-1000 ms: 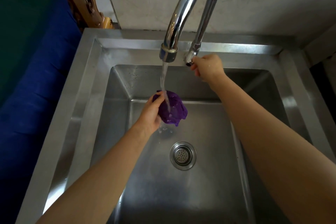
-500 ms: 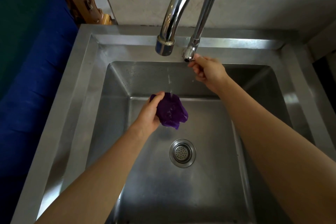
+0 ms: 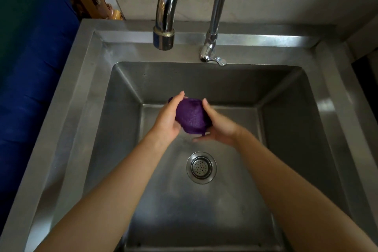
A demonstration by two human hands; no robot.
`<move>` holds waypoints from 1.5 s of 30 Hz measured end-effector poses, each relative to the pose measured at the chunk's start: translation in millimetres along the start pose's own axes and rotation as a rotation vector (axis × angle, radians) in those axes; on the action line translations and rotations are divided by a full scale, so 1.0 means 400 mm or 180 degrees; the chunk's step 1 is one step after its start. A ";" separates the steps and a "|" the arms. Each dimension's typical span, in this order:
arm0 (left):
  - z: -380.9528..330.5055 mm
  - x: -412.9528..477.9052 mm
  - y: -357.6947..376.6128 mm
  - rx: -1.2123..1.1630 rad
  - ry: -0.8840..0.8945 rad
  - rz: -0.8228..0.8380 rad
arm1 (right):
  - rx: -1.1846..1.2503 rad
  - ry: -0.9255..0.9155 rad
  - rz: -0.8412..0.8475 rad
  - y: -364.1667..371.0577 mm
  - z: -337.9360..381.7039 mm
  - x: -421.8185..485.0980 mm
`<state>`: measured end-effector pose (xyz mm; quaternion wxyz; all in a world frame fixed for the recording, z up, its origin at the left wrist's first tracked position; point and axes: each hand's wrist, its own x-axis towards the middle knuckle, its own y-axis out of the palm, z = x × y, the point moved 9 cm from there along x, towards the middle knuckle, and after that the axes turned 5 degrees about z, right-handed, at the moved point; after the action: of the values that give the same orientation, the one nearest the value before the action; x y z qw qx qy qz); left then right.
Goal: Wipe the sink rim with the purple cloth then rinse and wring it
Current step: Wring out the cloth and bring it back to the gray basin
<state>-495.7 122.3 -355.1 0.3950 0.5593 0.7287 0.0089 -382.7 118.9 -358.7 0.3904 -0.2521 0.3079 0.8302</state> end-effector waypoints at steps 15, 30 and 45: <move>0.131 -0.011 -0.125 0.0401 -0.0264 -0.1088 | -0.1983 -0.1017 -0.1983 0.052 0.059 -0.049; 0.036 -0.058 -0.119 0.2550 0.0416 -0.1247 | -0.1504 -0.0396 -0.1295 -0.006 -0.012 0.047; 0.119 -0.113 -0.050 0.1380 -0.1959 0.1881 | -0.5146 -0.1869 -0.0273 0.108 0.077 -0.010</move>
<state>-481.1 57.2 -371.2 0.4472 0.7887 0.3728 -0.1974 -420.4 116.9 -321.6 0.1859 -0.2392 -0.5010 0.8107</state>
